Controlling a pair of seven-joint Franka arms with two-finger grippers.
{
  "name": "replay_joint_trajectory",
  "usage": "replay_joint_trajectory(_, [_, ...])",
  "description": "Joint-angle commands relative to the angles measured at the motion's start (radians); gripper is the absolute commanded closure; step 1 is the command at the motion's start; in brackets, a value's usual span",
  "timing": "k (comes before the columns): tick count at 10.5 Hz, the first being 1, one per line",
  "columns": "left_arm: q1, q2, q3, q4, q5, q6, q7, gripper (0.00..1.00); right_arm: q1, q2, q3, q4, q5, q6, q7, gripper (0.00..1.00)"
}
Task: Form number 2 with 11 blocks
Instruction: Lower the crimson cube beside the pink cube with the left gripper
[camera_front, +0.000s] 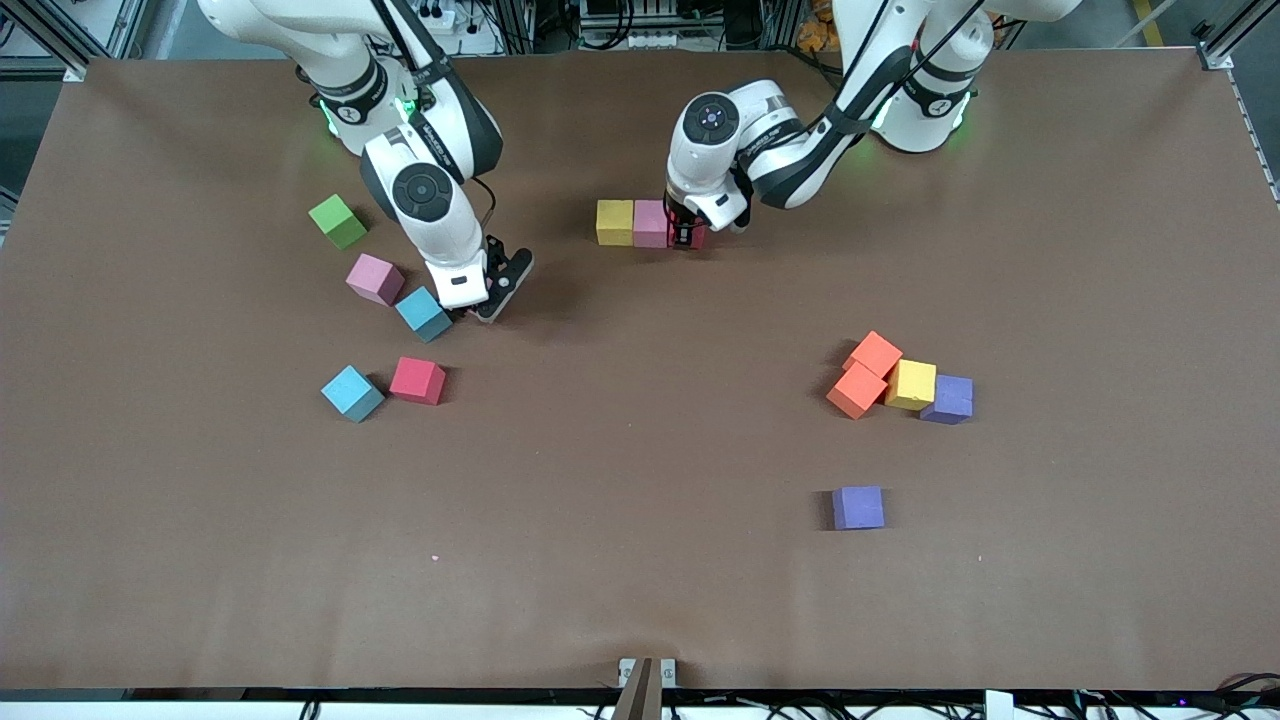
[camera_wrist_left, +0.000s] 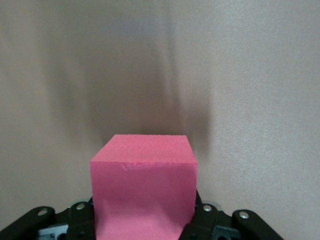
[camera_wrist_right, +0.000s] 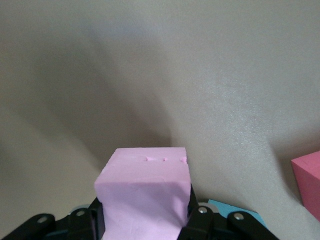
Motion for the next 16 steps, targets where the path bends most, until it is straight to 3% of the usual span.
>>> replay_joint_trajectory(1, [-0.008, -0.003, 0.002, -0.009, 0.007, 0.021, -0.029, 1.0, 0.003, -0.016, 0.001, 0.0, -0.001, -0.015, 0.02, 0.71])
replay_joint_trajectory(10, [-0.008, 0.043, 0.009, 0.028, 0.01, 0.021, -0.028, 1.0, 0.003, -0.012, 0.002, 0.0, -0.001, -0.013, 0.02, 0.7])
replay_joint_trajectory(11, [-0.008, 0.05, 0.009, 0.028, 0.013, 0.021, -0.028, 0.78, 0.003, -0.012, 0.001, 0.0, -0.001, -0.013, 0.02, 0.7])
replay_joint_trajectory(12, [-0.009, 0.047, 0.009, 0.026, 0.022, 0.011, -0.029, 0.01, 0.004, -0.012, 0.001, 0.0, -0.001, -0.012, 0.02, 0.7])
replay_joint_trajectory(16, [0.012, -0.055, 0.009, 0.051, 0.025, -0.112, -0.039, 0.0, 0.004, -0.012, 0.002, 0.003, 0.0, -0.012, 0.024, 0.7])
